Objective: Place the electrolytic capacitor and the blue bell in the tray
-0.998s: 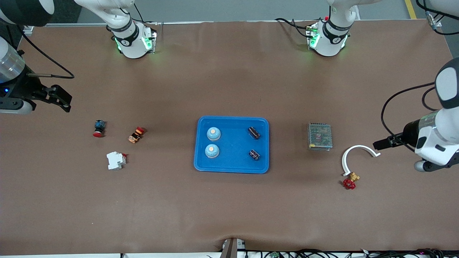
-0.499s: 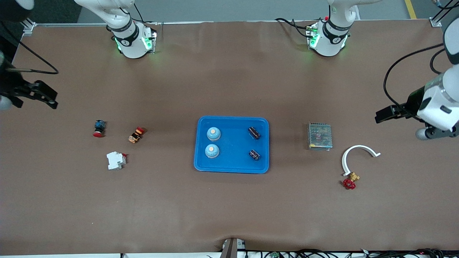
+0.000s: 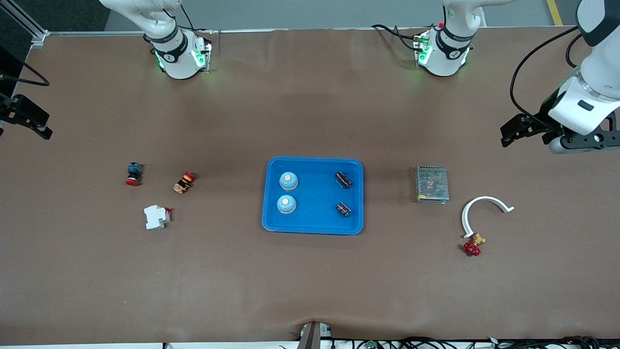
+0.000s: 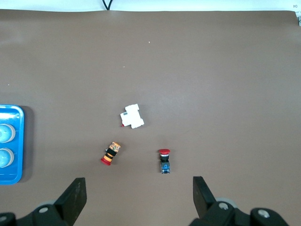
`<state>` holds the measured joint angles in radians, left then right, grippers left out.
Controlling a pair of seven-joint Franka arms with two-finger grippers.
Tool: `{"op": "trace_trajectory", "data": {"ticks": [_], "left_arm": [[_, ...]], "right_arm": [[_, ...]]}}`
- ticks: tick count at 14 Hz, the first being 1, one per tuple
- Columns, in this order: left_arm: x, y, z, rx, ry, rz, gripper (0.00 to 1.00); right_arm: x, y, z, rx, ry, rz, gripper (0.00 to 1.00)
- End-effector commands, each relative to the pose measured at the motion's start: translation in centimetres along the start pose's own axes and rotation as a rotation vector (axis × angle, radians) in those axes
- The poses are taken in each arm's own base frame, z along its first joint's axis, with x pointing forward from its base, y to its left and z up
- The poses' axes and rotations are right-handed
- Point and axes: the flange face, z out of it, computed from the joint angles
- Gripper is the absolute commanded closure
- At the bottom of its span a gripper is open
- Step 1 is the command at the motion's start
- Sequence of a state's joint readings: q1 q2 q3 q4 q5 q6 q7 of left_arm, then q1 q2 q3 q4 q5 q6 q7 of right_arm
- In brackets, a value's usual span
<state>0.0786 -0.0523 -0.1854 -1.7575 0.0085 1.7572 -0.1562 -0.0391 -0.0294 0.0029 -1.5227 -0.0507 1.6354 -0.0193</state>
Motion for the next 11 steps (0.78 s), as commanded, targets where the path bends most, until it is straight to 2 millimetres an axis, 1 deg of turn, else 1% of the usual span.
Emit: {"op": "trace_trajectory", "data": {"ticks": [1, 2, 3, 5, 6, 7, 9, 11], "left_arm": [[-0.1, 0.2, 0.2, 0.002, -0.01, 0.011, 0.0], [-0.1, -0.1, 0.3, 0.001, -0.014, 0.009, 0.0], [0.0, -0.1, 0.4, 0.001, -0.015, 0.005, 0.0], [0.7, 0.4, 0.6, -0.011, -0.018, 0.016, 0.0], [0.6, 0.5, 0.8, -0.012, -0.023, 0.012, 0.0], [0.6, 0.4, 0.4, -0.012, -0.015, 0.015, 0.0], [0.6, -0.4, -0.4, -0.014, 0.0, 0.011, 0.0], [0.8, -0.3, -0.5, -0.016, 0.003, 0.012, 0.0]], "right_arm": [[0.5, 0.3, 0.1, 0.012, -0.018, 0.006, 0.0], [0.6, 0.1, 0.2, 0.011, -0.021, 0.002, 0.0], [0.7, 0.0, -0.3, 0.012, -0.012, 0.001, 0.0], [0.5, 0.1, -0.1, 0.021, -0.03, 0.005, 0.0], [0.3, 0.0, 0.0, 0.044, -0.043, 0.013, 0.0], [0.1, -0.1, 0.3, 0.076, -0.071, 0.031, 0.0], [0.1, 0.1, 1.5, 0.104, -0.123, 0.086, 0.0], [0.2, 0.0, 2.1, 0.104, -0.143, 0.087, 0.0]]}}
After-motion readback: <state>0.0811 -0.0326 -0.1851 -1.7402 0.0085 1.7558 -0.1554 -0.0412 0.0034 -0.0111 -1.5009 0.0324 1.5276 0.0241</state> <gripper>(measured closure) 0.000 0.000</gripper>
